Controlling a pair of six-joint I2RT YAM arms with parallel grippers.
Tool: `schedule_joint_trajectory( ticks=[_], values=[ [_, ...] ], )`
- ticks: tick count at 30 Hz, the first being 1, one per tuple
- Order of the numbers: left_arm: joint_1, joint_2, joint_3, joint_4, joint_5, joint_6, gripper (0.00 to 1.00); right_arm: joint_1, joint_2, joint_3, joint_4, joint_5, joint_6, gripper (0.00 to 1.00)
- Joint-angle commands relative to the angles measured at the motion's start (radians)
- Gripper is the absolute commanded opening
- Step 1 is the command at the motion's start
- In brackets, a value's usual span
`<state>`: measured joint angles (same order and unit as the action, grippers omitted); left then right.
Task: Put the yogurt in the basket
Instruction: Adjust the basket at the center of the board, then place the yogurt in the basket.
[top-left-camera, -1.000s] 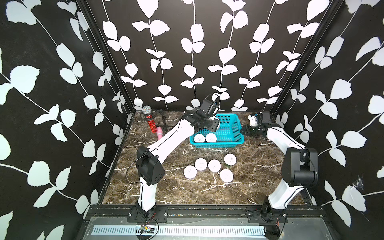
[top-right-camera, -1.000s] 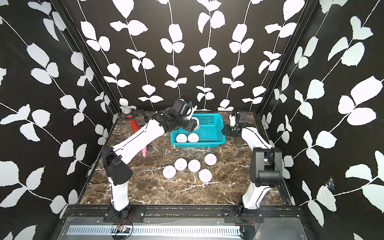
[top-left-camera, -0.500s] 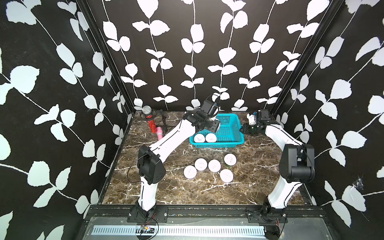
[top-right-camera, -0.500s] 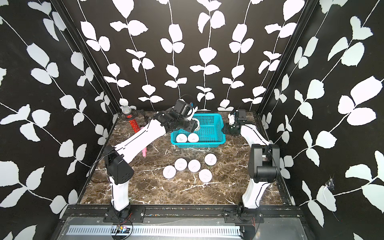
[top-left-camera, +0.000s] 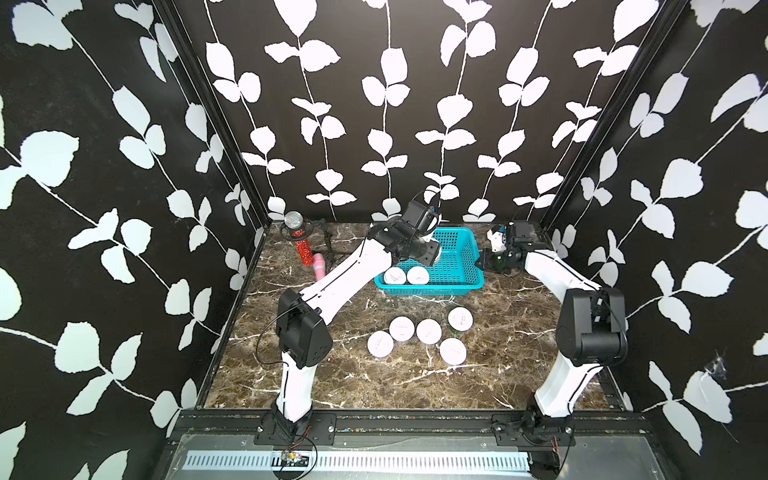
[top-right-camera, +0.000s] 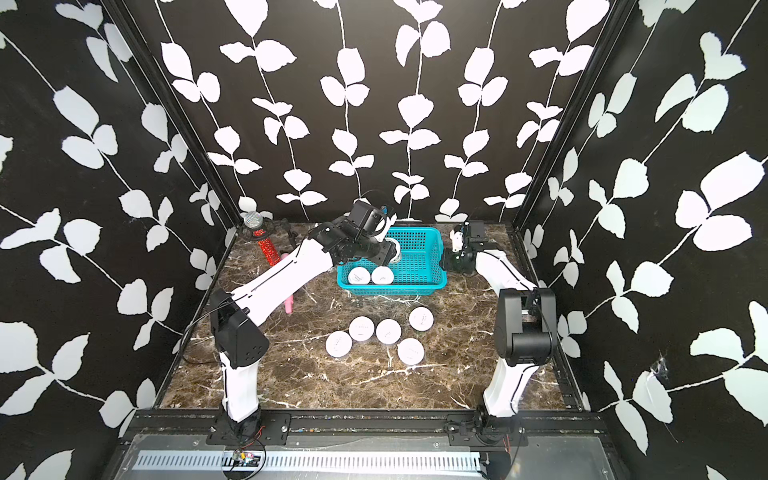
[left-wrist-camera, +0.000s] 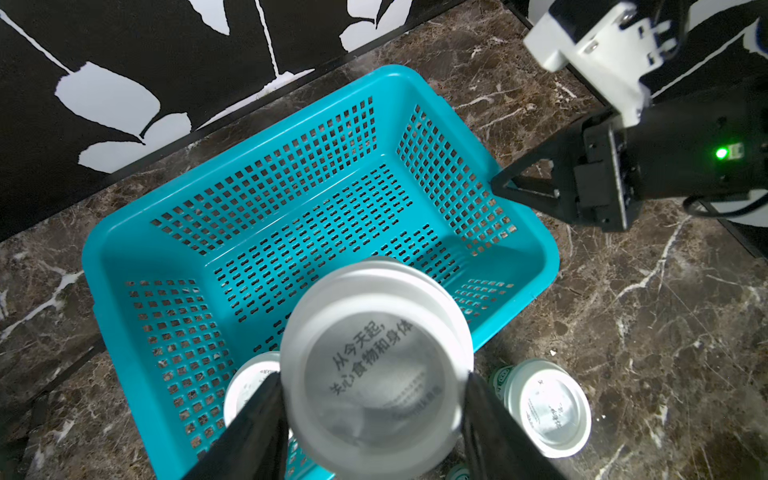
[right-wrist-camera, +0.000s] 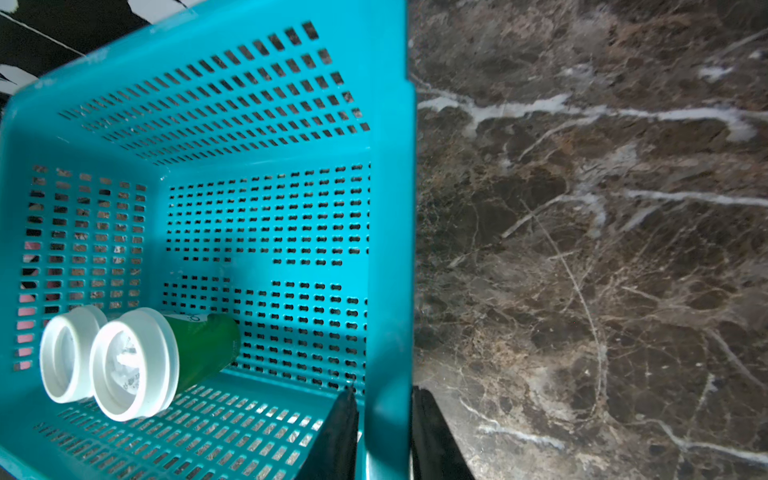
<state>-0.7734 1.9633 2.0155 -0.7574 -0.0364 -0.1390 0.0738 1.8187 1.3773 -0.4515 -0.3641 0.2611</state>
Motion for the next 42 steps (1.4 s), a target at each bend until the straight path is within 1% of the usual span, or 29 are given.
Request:
schedule_joint_trajectory(
  ticks=[1,6,8,16,25,34,42],
  values=[
    [-0.001,0.003,0.032,0.000,0.019,0.001,0.58,0.022,-0.031,-0.042,0.002,0.016,0.013,0.25],
    [-0.003,0.029,0.038,-0.007,0.023,0.002,0.59,0.040,-0.064,-0.059,0.003,0.024,0.022,0.25],
    [-0.004,0.039,0.040,-0.004,0.019,0.001,0.59,0.050,-0.079,-0.093,0.004,0.023,0.027,0.25],
    [-0.015,0.113,0.091,-0.027,0.025,0.013,0.59,0.076,-0.119,-0.147,0.022,0.020,0.041,0.24],
    [-0.032,0.206,0.157,-0.075,0.025,0.032,0.59,0.085,-0.112,-0.158,0.027,0.019,0.043,0.24],
    [-0.050,0.262,0.188,-0.133,-0.029,0.048,0.58,0.086,-0.109,-0.158,0.034,0.021,0.046,0.24],
    [-0.075,0.295,0.212,-0.163,-0.055,0.063,0.59,0.087,-0.108,-0.156,0.043,0.017,0.057,0.24]
  ],
)
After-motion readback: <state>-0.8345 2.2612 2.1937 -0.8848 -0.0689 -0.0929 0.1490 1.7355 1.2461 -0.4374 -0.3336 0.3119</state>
